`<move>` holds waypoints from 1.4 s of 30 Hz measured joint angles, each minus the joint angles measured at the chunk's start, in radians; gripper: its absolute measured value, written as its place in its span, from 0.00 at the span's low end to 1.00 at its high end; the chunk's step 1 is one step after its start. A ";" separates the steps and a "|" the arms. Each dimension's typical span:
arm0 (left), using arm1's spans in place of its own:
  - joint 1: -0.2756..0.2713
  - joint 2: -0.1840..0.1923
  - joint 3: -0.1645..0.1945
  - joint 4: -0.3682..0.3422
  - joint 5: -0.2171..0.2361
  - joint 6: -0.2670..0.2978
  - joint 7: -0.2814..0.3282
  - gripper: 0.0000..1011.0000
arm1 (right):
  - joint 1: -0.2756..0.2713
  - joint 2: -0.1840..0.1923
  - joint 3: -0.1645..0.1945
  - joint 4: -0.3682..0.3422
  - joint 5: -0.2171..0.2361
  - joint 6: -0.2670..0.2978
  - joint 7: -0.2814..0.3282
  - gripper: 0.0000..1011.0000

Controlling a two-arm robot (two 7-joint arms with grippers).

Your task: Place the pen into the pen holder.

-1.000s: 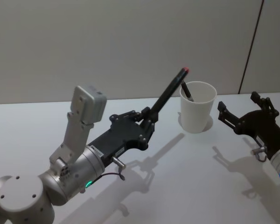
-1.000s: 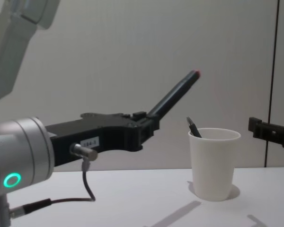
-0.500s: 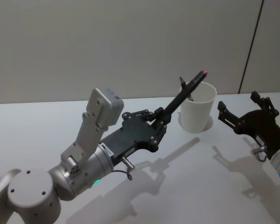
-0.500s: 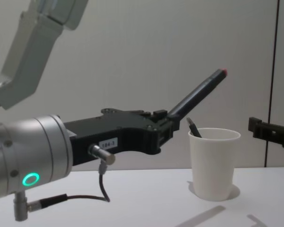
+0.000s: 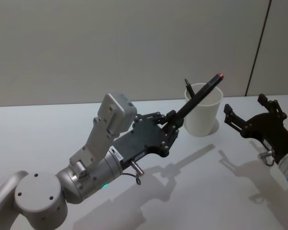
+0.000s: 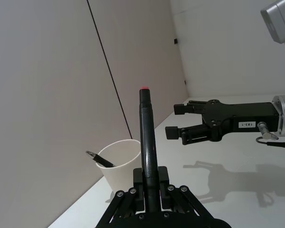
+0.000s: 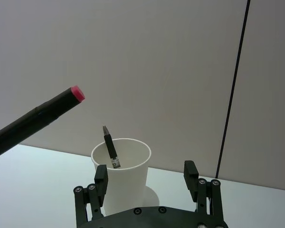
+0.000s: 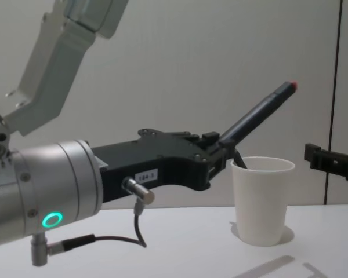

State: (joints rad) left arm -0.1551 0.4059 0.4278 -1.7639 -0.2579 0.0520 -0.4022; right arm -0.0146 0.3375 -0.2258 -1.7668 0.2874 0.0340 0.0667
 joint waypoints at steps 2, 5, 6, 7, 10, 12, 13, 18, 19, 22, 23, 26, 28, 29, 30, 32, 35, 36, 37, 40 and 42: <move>-0.003 -0.003 0.002 0.003 0.003 -0.004 -0.008 0.18 | 0.000 0.000 0.000 0.000 0.000 0.000 0.000 0.99; -0.008 -0.008 0.004 0.008 0.006 -0.008 -0.019 0.18 | 0.000 0.000 0.000 0.000 0.000 0.000 0.000 0.99; -0.009 -0.010 0.005 0.009 0.006 -0.009 -0.022 0.18 | 0.000 0.000 0.000 0.000 0.000 0.000 0.000 0.99; -0.011 -0.011 0.006 0.011 0.007 -0.009 -0.025 0.18 | 0.000 0.000 0.000 0.000 0.000 0.000 0.000 0.99; -0.016 -0.016 0.008 0.016 0.007 -0.011 -0.039 0.18 | 0.000 0.000 0.000 0.000 0.000 0.000 0.000 0.99; -0.020 -0.021 0.010 0.020 0.007 -0.012 -0.048 0.18 | 0.000 0.000 0.000 0.000 0.000 0.000 0.000 0.99; -0.021 -0.022 0.011 0.021 0.007 -0.012 -0.052 0.18 | 0.000 0.000 0.000 0.000 0.000 0.000 0.000 0.99; -0.028 -0.030 0.015 0.027 0.007 -0.012 -0.067 0.18 | 0.000 0.000 0.000 0.000 0.000 0.000 0.000 0.99; -0.028 -0.030 0.015 0.028 0.007 -0.011 -0.069 0.18 | 0.000 0.000 0.000 0.000 0.000 0.000 0.000 0.99; -0.031 -0.033 0.017 0.031 0.006 -0.011 -0.075 0.18 | 0.000 0.000 0.000 0.000 0.000 0.000 0.000 0.99; -0.031 -0.034 0.017 0.031 0.006 -0.011 -0.076 0.18 | 0.000 0.000 0.000 0.000 0.000 0.000 0.000 0.99; -0.033 -0.036 0.018 0.033 0.005 -0.010 -0.081 0.18 | 0.000 0.000 0.000 0.000 0.000 0.000 0.000 0.99; -0.034 -0.037 0.019 0.034 0.005 -0.010 -0.083 0.18 | -0.001 0.001 0.000 -0.001 0.001 0.000 0.002 0.99; -0.035 -0.038 0.019 0.035 0.004 -0.010 -0.084 0.18 | -0.001 0.001 0.001 -0.001 0.002 0.000 0.004 0.99; -0.035 -0.038 0.019 0.035 0.004 -0.009 -0.085 0.18 | -0.003 0.003 0.002 -0.003 0.005 0.000 0.008 0.99; -0.036 -0.039 0.020 0.036 0.004 -0.009 -0.087 0.18 | -0.006 0.006 0.003 -0.006 0.010 0.001 0.014 0.99; -0.037 -0.040 0.020 0.036 0.004 -0.009 -0.089 0.18 | -0.015 0.016 0.007 -0.017 0.028 0.002 0.035 0.99; -0.037 -0.040 0.020 0.037 0.004 -0.009 -0.089 0.18 | -0.021 0.023 0.011 -0.024 0.040 0.003 0.046 0.99; -0.037 -0.040 0.020 0.037 0.003 -0.009 -0.090 0.18 | -0.025 0.027 0.012 -0.028 0.047 0.005 0.051 0.99; -0.038 -0.041 0.021 0.037 0.003 -0.008 -0.091 0.18 | -0.042 0.047 0.023 -0.048 0.079 0.010 0.072 0.99; -0.038 -0.041 0.021 0.038 0.003 -0.008 -0.092 0.17 | -0.057 0.064 0.032 -0.063 0.107 0.015 0.086 0.99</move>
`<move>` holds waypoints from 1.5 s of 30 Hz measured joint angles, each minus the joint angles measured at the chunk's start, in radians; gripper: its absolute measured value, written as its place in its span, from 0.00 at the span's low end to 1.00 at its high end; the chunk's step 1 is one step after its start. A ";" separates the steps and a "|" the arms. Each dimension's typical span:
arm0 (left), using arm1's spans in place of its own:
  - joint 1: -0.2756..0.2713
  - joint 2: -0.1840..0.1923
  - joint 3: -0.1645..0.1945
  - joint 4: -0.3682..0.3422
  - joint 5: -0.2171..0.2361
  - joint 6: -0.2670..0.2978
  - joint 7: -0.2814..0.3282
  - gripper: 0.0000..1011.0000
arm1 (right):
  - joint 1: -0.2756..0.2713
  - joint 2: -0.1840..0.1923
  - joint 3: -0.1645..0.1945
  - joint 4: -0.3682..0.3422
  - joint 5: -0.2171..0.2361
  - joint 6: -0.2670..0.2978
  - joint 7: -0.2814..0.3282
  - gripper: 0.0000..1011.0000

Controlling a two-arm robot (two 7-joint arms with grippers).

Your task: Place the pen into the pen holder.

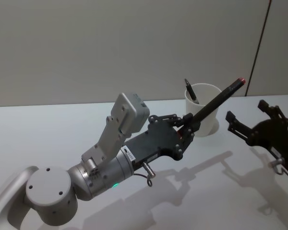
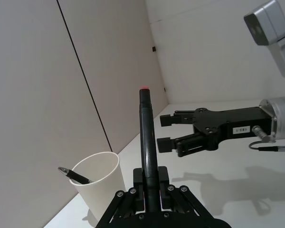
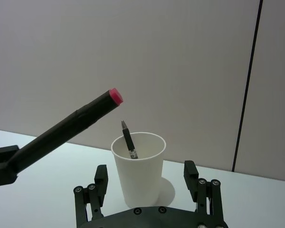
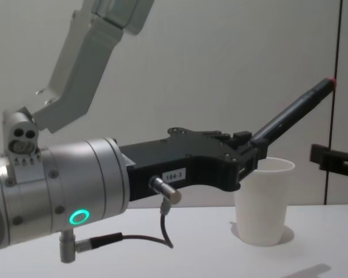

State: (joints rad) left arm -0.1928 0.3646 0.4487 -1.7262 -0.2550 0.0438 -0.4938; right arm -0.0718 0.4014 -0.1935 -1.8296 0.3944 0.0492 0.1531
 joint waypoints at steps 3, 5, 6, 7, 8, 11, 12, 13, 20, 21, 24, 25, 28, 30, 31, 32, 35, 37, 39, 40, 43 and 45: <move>0.000 0.000 0.000 0.000 0.000 0.000 -0.001 0.18 | -0.018 0.020 0.011 -0.016 0.027 0.005 0.012 0.99; 0.000 0.000 0.001 0.001 0.000 0.000 -0.001 0.18 | -0.035 0.039 0.023 -0.032 0.055 0.010 0.025 0.99; -0.001 -0.001 0.001 0.001 -0.001 0.000 -0.002 0.17 | -0.039 0.045 0.026 -0.037 0.064 0.011 0.029 0.99; -0.001 -0.001 0.001 0.001 -0.001 0.000 -0.002 0.18 | -0.049 0.056 0.032 -0.045 0.081 0.014 0.036 0.99; -0.001 -0.001 0.001 0.001 -0.001 0.000 -0.002 0.18 | -0.053 0.061 0.035 -0.049 0.093 0.016 0.042 0.99; -0.001 -0.001 0.001 0.001 -0.001 0.000 -0.002 0.18 | -0.071 0.081 0.049 -0.065 0.132 0.021 0.060 0.99; -0.001 -0.001 0.001 0.001 -0.001 0.000 -0.003 0.18 | -0.075 0.086 0.052 -0.069 0.146 0.024 0.064 0.99; -0.001 -0.001 0.001 0.001 -0.001 0.000 -0.003 0.18 | -0.080 0.091 0.055 -0.072 0.156 0.025 0.070 0.99; -0.001 -0.002 0.001 0.001 -0.001 0.000 -0.004 0.17 | -0.109 0.123 0.080 -0.099 0.279 0.047 0.119 0.99; -0.001 -0.002 0.001 0.001 -0.001 0.000 -0.004 0.17 | -0.112 0.125 0.083 -0.101 0.291 0.049 0.122 0.99; -0.001 -0.002 0.001 0.001 -0.001 0.000 -0.004 0.18 | -0.117 0.129 0.088 -0.107 0.339 0.060 0.136 0.99; -0.001 -0.002 0.001 0.001 -0.001 0.000 -0.004 0.17 | -0.117 0.129 0.089 -0.108 0.350 0.063 0.138 0.99; -0.001 -0.002 0.001 0.001 -0.001 0.000 -0.004 0.18 | -0.118 0.128 0.092 -0.111 0.397 0.075 0.146 0.99; -0.001 -0.002 0.001 0.001 -0.001 0.000 -0.004 0.17 | -0.118 0.125 0.093 -0.112 0.415 0.081 0.147 0.99; -0.001 -0.002 0.001 0.001 -0.001 0.000 -0.004 0.18 | -0.116 0.122 0.093 -0.112 0.441 0.089 0.148 0.99; -0.002 -0.002 0.001 0.001 -0.001 0.000 -0.004 0.18 | -0.115 0.120 0.093 -0.112 0.451 0.092 0.148 0.99; -0.001 -0.002 0.001 0.001 -0.001 0.000 -0.004 0.18 | -0.109 0.109 0.091 -0.112 0.492 0.106 0.147 0.99; -0.002 -0.002 0.001 0.001 -0.001 0.000 -0.004 0.18 | -0.102 0.098 0.088 -0.111 0.525 0.118 0.142 0.99; -0.001 -0.002 0.001 0.001 -0.001 0.000 -0.004 0.18 | -0.097 0.092 0.086 -0.109 0.544 0.125 0.137 0.99; -0.002 -0.002 0.001 0.001 -0.001 0.000 -0.004 0.18 | -0.091 0.083 0.083 -0.107 0.564 0.133 0.131 0.99; -0.002 -0.002 0.001 0.001 -0.001 0.000 -0.004 0.18 | -0.080 0.069 0.077 -0.102 0.594 0.146 0.120 0.99; -0.001 -0.002 0.001 0.001 -0.001 0.000 -0.004 0.18 | -0.071 0.057 0.071 -0.098 0.617 0.156 0.111 0.99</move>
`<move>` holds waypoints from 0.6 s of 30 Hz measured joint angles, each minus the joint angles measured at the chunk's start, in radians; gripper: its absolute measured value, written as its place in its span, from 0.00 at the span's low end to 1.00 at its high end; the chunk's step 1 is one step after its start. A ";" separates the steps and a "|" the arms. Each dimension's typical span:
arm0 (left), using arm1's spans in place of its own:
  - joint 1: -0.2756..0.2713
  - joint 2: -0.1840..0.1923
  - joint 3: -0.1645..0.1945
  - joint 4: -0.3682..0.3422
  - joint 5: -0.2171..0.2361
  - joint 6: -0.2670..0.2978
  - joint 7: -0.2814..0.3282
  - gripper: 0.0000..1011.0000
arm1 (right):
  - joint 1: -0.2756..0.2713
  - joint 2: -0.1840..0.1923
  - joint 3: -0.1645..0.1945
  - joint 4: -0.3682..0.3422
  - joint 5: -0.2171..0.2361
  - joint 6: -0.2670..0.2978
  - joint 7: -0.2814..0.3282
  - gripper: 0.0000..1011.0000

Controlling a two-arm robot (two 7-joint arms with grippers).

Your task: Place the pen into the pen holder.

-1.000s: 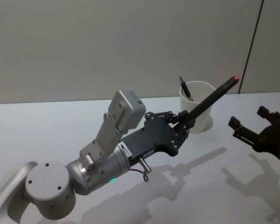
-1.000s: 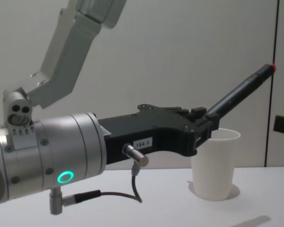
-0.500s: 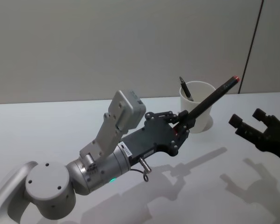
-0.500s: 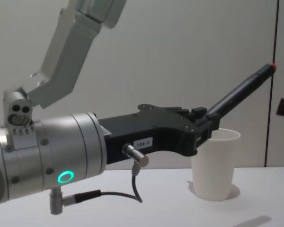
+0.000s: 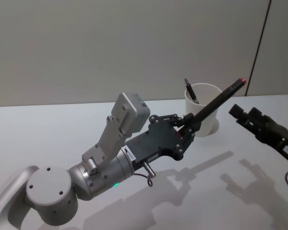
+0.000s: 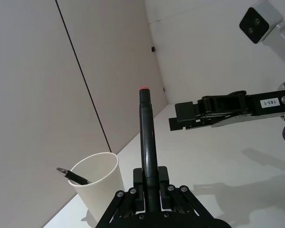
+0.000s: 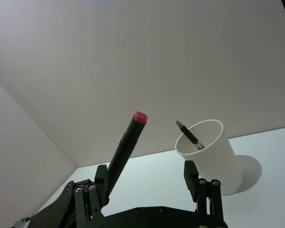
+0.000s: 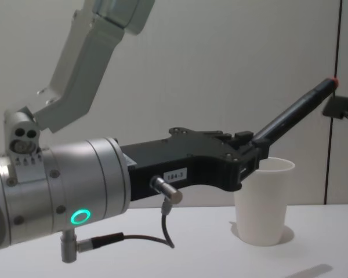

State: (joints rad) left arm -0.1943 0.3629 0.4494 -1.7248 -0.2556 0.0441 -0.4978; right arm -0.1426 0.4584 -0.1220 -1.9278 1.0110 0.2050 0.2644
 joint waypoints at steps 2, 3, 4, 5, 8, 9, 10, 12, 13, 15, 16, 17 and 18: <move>0.000 0.000 0.000 0.000 0.000 0.000 0.000 0.18 | 0.010 -0.012 -0.005 0.004 0.022 0.011 -0.007 0.99; 0.000 0.000 0.000 0.000 0.000 0.000 0.000 0.18 | 0.014 -0.017 -0.008 0.005 0.029 0.015 -0.010 0.99; 0.000 0.000 0.000 0.000 0.000 0.000 0.000 0.18 | 0.017 -0.021 -0.009 0.007 0.035 0.018 -0.012 0.99; 0.000 0.000 0.000 0.000 0.000 0.000 0.000 0.18 | 0.023 -0.027 -0.013 0.009 0.047 0.024 -0.016 0.99; 0.000 0.000 0.000 0.000 0.000 0.000 0.000 0.18 | 0.034 -0.040 -0.019 0.014 0.072 0.037 -0.023 0.99; 0.000 0.000 0.000 0.000 0.000 0.000 0.000 0.18 | 0.037 -0.043 -0.022 0.015 0.076 0.040 -0.025 0.99; 0.000 0.000 0.000 0.000 0.000 0.000 0.000 0.18 | 0.040 -0.046 -0.023 0.016 0.082 0.043 -0.027 0.99; 0.000 0.000 0.000 0.000 0.000 0.000 0.000 0.18 | 0.047 -0.054 -0.028 0.018 0.095 0.051 -0.031 0.99; 0.000 0.000 0.000 0.000 0.000 0.000 0.000 0.18 | 0.052 -0.059 -0.032 0.019 0.105 0.056 -0.035 0.99; 0.000 0.000 0.000 0.000 0.000 0.000 0.000 0.18 | 0.055 -0.063 -0.035 0.020 0.112 0.059 -0.039 0.99; 0.000 0.000 0.000 0.000 0.000 0.000 0.000 0.18 | 0.057 -0.065 -0.036 0.020 0.116 0.061 -0.041 0.99; 0.000 0.000 0.000 0.000 0.000 0.000 0.000 0.18 | 0.059 -0.067 -0.038 0.020 0.119 0.062 -0.043 0.99; 0.000 0.000 0.000 0.000 0.000 0.000 0.000 0.18 | 0.060 -0.069 -0.039 0.020 0.123 0.063 -0.045 0.99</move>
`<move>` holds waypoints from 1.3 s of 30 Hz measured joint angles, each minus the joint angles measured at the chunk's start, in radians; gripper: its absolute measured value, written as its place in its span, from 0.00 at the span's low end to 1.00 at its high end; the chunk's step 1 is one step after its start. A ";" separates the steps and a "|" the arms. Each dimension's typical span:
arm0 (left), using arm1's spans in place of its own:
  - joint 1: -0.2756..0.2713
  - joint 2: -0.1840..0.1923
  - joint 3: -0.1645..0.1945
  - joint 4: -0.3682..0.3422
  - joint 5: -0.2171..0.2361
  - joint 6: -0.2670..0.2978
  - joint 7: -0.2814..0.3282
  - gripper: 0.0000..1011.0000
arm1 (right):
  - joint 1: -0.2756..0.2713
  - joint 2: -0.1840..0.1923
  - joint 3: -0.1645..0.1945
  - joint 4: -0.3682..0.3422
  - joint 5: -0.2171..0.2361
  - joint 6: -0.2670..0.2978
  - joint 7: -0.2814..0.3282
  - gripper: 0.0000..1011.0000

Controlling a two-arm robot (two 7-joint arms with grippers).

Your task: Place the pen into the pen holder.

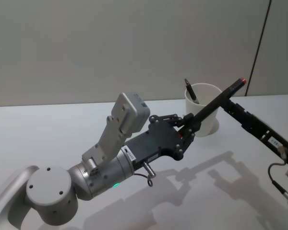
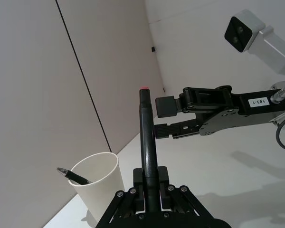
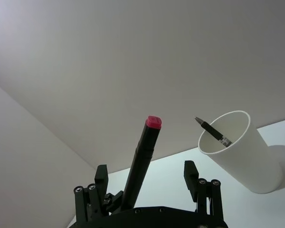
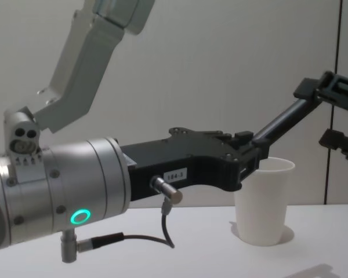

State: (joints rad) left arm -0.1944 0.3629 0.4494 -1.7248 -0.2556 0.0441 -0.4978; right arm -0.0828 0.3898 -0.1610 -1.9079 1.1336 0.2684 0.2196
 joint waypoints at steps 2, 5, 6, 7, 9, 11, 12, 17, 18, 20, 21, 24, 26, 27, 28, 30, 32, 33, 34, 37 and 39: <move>0.000 0.000 0.000 0.000 0.000 0.000 0.000 0.18 | 0.004 -0.005 -0.004 0.000 0.008 0.002 -0.008 0.99; 0.000 0.000 0.000 0.000 0.000 0.000 0.000 0.18 | 0.008 -0.011 -0.009 -0.002 0.023 0.003 -0.027 0.99; 0.000 0.000 0.000 0.000 0.000 0.000 0.000 0.18 | 0.008 -0.011 -0.009 -0.002 0.023 0.003 -0.027 0.99; 0.000 0.000 0.000 0.000 0.000 0.000 0.000 0.17 | 0.009 -0.014 -0.011 -0.004 0.028 0.003 -0.036 0.99; 0.000 0.000 0.000 0.000 0.000 0.000 0.000 0.18 | 0.011 -0.017 -0.013 -0.006 0.034 0.002 -0.048 0.99; 0.000 0.000 0.000 0.000 0.000 0.000 0.000 0.18 | 0.012 -0.019 -0.015 -0.008 0.038 0.001 -0.056 0.99; 0.000 0.000 0.000 0.000 0.000 0.000 0.000 0.17 | 0.013 -0.022 -0.017 -0.009 0.043 -0.002 -0.067 0.99; 0.000 0.000 0.000 0.000 0.000 0.000 0.000 0.18 | 0.019 -0.030 -0.022 -0.013 0.055 -0.006 -0.095 0.99; 0.000 0.000 0.000 0.000 0.000 0.000 0.000 0.18 | 0.021 -0.033 -0.024 -0.013 0.059 -0.006 -0.103 0.99; 0.000 0.000 0.000 0.000 0.000 0.000 0.000 0.18 | 0.024 -0.036 -0.026 -0.014 0.062 -0.007 -0.112 0.99; 0.000 0.000 0.000 0.000 0.000 0.000 0.000 0.18 | 0.025 -0.037 -0.027 -0.015 0.064 -0.007 -0.116 0.99; 0.000 0.000 0.000 0.000 0.000 0.000 0.000 0.17 | 0.029 -0.041 -0.031 -0.016 0.072 -0.007 -0.130 0.99; 0.000 0.000 0.000 0.000 0.000 0.000 0.000 0.18 | 0.031 -0.044 -0.034 -0.018 0.078 -0.006 -0.143 0.99; 0.000 0.000 0.000 0.000 0.000 0.000 0.000 0.18 | 0.032 -0.045 -0.035 -0.018 0.080 -0.005 -0.147 0.99; 0.000 0.000 0.000 0.000 0.000 0.000 0.000 0.18 | 0.033 -0.046 -0.036 -0.019 0.083 -0.004 -0.152 0.99; 0.000 0.000 0.000 0.000 0.000 0.000 0.000 0.18 | 0.034 -0.048 -0.038 -0.021 0.089 -0.002 -0.163 0.99; 0.000 0.000 0.000 0.000 0.000 0.000 0.000 0.18 | 0.036 -0.049 -0.040 -0.022 0.093 -0.001 -0.170 0.99; 0.000 0.000 0.000 0.000 0.000 0.000 0.000 0.18 | 0.037 -0.050 -0.042 -0.023 0.098 0.000 -0.178 0.99; 0.000 0.000 0.000 0.000 0.000 0.000 0.000 0.18 | 0.037 -0.051 -0.043 -0.023 0.100 0.001 -0.181 0.99; 0.000 0.000 0.000 0.000 0.000 0.000 0.000 0.18 | 0.040 -0.052 -0.045 -0.024 0.106 0.002 -0.193 0.99; 0.000 0.000 0.000 0.000 0.000 0.000 0.000 0.18 | 0.042 -0.053 -0.047 -0.025 0.109 0.003 -0.201 0.99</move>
State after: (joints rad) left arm -0.1944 0.3629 0.4494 -1.7249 -0.2557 0.0441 -0.4977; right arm -0.0405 0.3367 -0.2084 -1.9324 1.2423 0.2710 0.0189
